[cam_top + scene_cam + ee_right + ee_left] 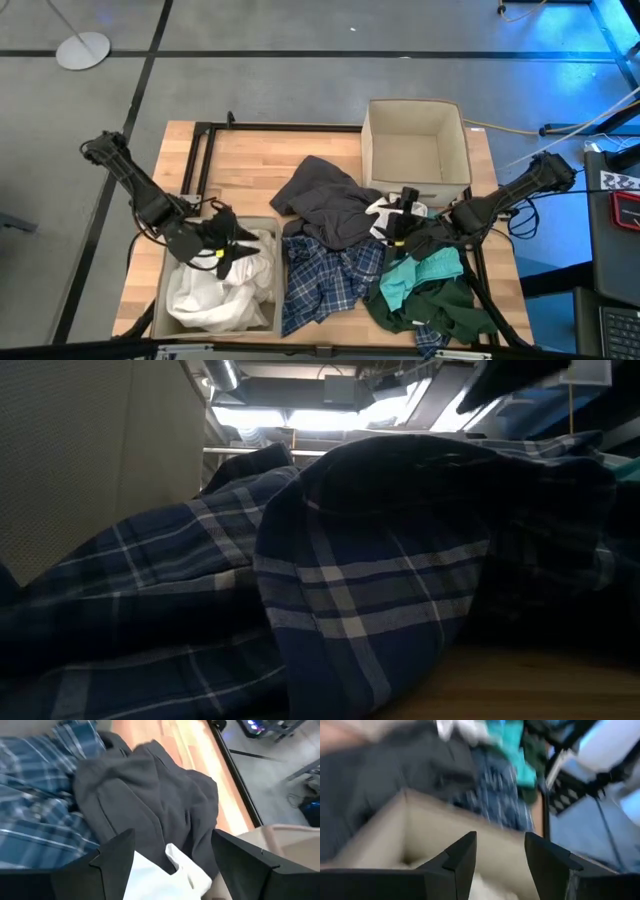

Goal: Sort clothes
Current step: Put the white shorts into the bottom brown laundry bin

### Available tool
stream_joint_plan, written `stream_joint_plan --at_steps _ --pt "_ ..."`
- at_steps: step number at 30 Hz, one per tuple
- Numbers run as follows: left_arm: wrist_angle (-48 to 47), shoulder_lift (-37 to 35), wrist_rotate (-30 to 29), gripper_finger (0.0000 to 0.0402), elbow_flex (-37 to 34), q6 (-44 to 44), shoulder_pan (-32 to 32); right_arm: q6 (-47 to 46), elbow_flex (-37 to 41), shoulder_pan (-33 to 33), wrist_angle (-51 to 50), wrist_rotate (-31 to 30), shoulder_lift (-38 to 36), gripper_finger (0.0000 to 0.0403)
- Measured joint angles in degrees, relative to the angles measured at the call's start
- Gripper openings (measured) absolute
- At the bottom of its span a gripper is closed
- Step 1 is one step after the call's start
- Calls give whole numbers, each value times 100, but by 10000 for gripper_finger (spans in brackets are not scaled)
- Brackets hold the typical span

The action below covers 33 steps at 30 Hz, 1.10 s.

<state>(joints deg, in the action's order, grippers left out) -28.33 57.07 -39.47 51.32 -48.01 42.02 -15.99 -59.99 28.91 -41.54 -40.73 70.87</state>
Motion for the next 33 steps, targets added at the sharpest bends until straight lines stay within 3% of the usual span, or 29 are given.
stream_joint_plan --at_steps 4,11,14,22,29,33 --pt "870 219 -609 159 -32 863 -220 -139 -568 6 -533 377 -2 264" --pt "2301 765 -640 159 -32 2355 -835 -770 -828 418 -1116 1069 -3 264" --pt "3005 1094 -626 159 -34 2694 -1214 -1103 -828 749 -1364 1042 -2 264" --pt "4879 2104 716 159 -34 3551 -2116 -2351 -824 1659 -2337 293 -2 264" --pt "4946 3076 1154 159 553 4054 -2421 -3147 -732 2196 -2690 -61 -2 264" --pt "4358 3622 1276 159 1302 4387 -2515 -3429 -457 2368 -2703 -250 -2 264"
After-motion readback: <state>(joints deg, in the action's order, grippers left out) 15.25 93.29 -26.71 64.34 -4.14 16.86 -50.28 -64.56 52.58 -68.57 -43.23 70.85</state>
